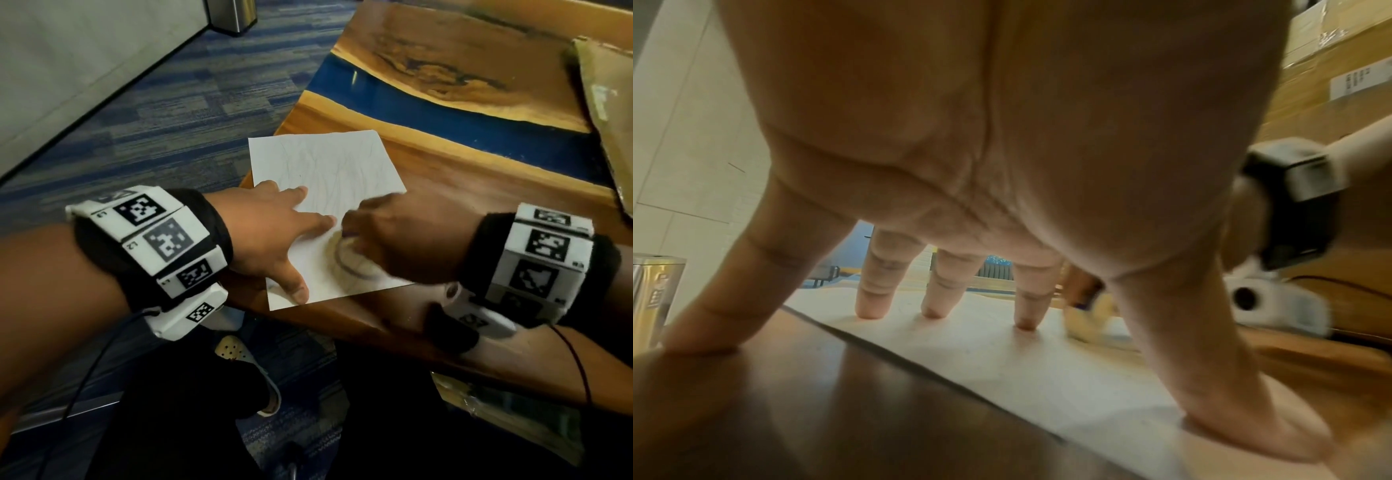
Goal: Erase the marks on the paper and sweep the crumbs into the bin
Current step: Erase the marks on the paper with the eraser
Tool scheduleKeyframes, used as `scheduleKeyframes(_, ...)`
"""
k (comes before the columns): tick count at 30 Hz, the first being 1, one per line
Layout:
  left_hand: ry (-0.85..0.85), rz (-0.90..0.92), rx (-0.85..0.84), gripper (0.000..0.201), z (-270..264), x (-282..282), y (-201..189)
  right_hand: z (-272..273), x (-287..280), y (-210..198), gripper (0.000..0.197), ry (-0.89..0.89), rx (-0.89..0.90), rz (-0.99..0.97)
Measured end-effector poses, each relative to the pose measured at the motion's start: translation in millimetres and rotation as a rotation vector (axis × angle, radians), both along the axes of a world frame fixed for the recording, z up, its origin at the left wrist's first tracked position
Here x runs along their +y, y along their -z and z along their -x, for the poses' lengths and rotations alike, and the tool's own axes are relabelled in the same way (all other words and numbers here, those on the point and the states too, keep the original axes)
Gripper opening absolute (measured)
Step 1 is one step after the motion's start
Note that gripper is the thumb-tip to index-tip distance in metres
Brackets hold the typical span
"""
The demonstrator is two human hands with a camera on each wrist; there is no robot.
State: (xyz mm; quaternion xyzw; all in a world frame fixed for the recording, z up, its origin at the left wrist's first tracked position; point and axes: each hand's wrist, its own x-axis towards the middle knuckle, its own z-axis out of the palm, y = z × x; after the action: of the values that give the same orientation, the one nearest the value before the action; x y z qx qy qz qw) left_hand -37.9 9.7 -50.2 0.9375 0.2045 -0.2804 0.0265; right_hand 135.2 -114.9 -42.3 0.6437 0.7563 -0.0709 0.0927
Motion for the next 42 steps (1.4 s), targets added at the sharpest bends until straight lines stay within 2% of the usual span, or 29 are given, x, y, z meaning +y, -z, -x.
scheduleKeyframes(2, -0.004, 0.002, -0.001, 0.116, -1, 0, 0, 24, -12, 1, 0.032, -0.193, 0.079, 0.064)
scheduleKeyframes(3, -0.002, 0.002, -0.001, 0.117, -1, 0, 0, 26, -13, 1, 0.032, -0.217, 0.097, 0.090)
scheduleKeyframes(6, -0.002, 0.008, 0.002, 0.116, -1, 1, 0, -6, 0, -2, 0.031, -0.018, 0.033, 0.041)
scheduleKeyframes(8, -0.001, 0.004, 0.006, 0.117, 0, 1, 0, -14, 1, -1, 0.034, 0.024, -0.047, -0.006)
scheduleKeyframes(10, -0.002, 0.004, 0.004, 0.117, 0, 2, 1, 6, -8, 1, 0.038, -0.119, 0.005, 0.041)
scheduleKeyframes(11, -0.001, 0.005, 0.002, 0.117, 0, 2, 1, 18, -14, 1, 0.036, -0.217, 0.051, 0.070)
scheduleKeyframes(12, 0.001, 0.004, -0.001, 0.117, -1, 2, 1, 22, -16, 1, 0.032, -0.243, 0.062, 0.090)
scheduleKeyframes(13, 0.003, 0.004, -0.004, 0.116, -1, 2, 1, 16, -12, 0, 0.031, -0.208, 0.062, 0.079)
scheduleKeyframes(15, 0.006, 0.004, -0.006, 0.114, -1, 1, 1, -6, 0, -1, 0.031, -0.022, 0.007, 0.041)
scheduleKeyframes(17, 0.008, -0.001, -0.001, 0.115, -1, 1, 2, -16, 1, 0, 0.032, 0.049, -0.049, -0.009)
scheduleKeyframes(21, 0.013, -0.007, -0.001, 0.118, -1, 2, 2, 21, -17, 5, 0.034, -0.189, 0.052, 0.055)
scheduleKeyframes(22, 0.015, -0.007, 0.000, 0.118, -1, 2, 2, 19, -16, 3, 0.035, -0.178, 0.060, 0.069)
scheduleKeyframes(24, 0.013, -0.007, 0.004, 0.117, -2, 2, 2, -3, -4, 2, 0.034, -0.009, 0.026, 0.050)
scheduleKeyframes(26, 0.012, -0.006, 0.008, 0.117, -1, 2, 2, -18, 0, 1, 0.034, 0.065, -0.030, 0.000)
scheduleKeyframes(28, 0.015, -0.004, 0.011, 0.116, -1, 3, 3, -4, -7, 1, 0.037, -0.011, -0.003, 0.023)
scheduleKeyframes(30, 0.012, 0.000, 0.008, 0.117, -2, 4, 2, 20, -17, 1, 0.035, -0.188, 0.065, 0.072)
scheduleKeyframes(31, 0.011, 0.001, 0.007, 0.117, -2, 5, 2, 21, -16, 1, 0.034, -0.203, 0.066, 0.082)
scheduleKeyframes(35, 0.012, -0.005, 0.008, 0.117, -3, 4, 3, -19, 6, -2, 0.033, 0.063, -0.038, 0.036)
scheduleKeyframes(37, 0.009, -0.008, 0.013, 0.116, -4, 4, 3, -12, 0, -1, 0.032, 0.016, -0.020, 0.042)
scheduleKeyframes(40, 0.001, 0.000, 0.015, 0.118, -5, 4, 2, 14, -14, 0, 0.028, -0.184, 0.089, 0.125)
scheduleKeyframes(42, -0.003, 0.005, 0.006, 0.116, -6, 5, 3, -3, -1, -3, 0.028, -0.074, 0.044, 0.117)
